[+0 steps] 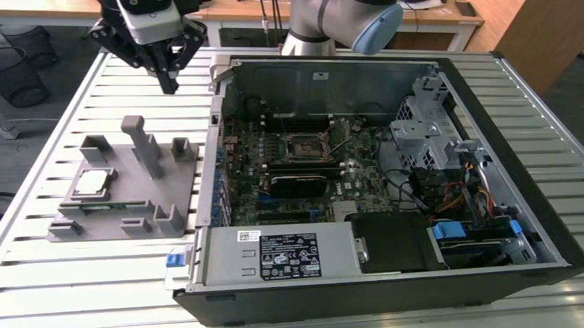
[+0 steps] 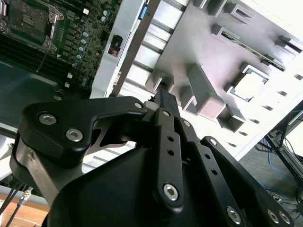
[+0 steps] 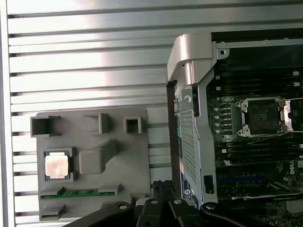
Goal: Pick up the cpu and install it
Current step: 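Reach for the cpu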
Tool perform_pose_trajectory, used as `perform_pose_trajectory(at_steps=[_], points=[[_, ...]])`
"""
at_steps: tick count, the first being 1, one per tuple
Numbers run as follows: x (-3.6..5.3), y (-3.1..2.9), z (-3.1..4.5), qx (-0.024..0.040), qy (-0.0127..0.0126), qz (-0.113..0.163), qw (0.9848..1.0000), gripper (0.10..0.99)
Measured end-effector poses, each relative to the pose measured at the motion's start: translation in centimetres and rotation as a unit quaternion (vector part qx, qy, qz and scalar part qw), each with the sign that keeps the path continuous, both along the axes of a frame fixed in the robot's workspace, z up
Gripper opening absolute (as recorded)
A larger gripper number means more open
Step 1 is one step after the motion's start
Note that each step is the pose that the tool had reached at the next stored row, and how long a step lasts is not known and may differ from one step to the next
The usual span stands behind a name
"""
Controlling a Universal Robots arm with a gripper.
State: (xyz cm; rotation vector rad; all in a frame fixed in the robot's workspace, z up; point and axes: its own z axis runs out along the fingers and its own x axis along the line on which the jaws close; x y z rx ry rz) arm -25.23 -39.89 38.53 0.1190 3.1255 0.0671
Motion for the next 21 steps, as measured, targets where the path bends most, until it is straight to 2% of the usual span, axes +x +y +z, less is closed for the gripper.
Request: perform_pose_trajectory(at_steps=[11,21], points=[[-0.59,0.0,-0.05,0.0,0.0002,0.0,1.0,0.106],[-1.61,0.0,-0.09,0.0,0.0002,0.0,1.0,0.106]])
